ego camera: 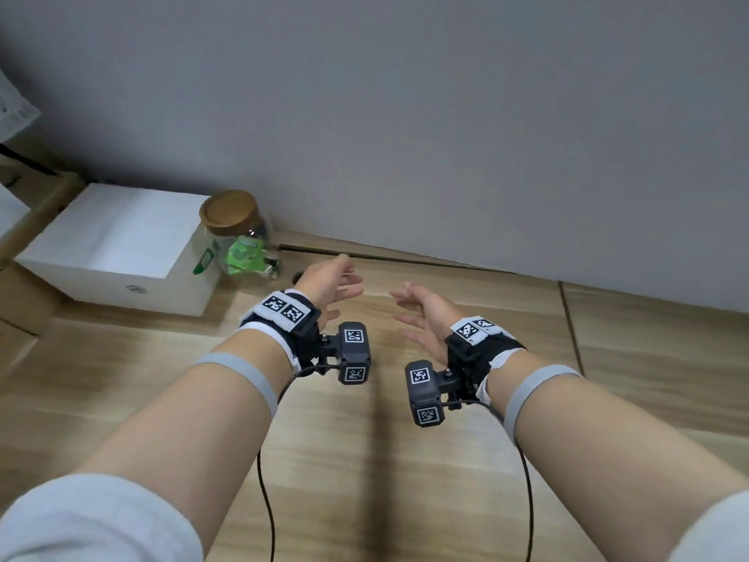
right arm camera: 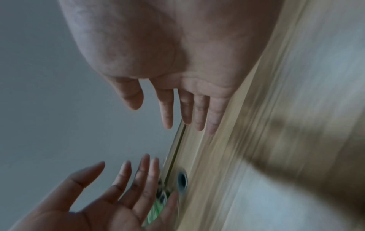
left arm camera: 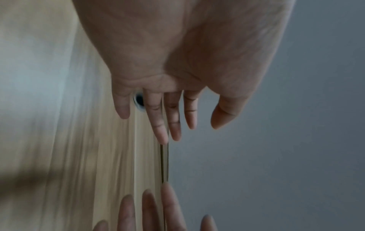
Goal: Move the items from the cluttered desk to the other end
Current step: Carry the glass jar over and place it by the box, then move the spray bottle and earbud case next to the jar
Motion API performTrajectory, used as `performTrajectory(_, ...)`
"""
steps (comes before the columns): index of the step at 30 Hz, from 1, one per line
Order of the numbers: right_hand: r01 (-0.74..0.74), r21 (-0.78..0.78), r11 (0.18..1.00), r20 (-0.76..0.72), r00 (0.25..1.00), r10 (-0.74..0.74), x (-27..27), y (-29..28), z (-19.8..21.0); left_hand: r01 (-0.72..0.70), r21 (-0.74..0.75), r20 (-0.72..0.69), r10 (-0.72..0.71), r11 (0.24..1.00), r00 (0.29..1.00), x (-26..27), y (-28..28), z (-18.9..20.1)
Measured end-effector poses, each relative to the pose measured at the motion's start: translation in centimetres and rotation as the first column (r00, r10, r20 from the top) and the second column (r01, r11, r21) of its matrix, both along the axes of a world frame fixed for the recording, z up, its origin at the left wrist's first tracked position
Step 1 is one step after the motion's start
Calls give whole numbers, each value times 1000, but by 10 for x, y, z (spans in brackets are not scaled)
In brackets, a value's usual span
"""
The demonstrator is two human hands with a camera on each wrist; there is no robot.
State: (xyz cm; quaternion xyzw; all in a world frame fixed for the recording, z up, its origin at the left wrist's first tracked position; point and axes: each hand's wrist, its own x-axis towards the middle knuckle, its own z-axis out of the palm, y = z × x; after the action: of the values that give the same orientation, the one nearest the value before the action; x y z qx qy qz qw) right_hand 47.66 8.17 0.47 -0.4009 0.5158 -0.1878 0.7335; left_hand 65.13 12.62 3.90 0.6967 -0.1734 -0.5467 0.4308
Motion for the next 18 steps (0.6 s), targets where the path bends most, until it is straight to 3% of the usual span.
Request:
performTrajectory(4,89,-42,995,35,996,-88,-143,6,12,149,-38,40,-147,988,988,-145,-17,11)
performTrajectory(12,381,-75,922,-30,923,-384,-464,24,47,394,-100,-83,-403,913,912,-455,-37,26)
performTrajectory(18,581,-124,805,-38,807,-589,-601,33,82,563,-177,-75,-581,808,810,-608,-58,60)
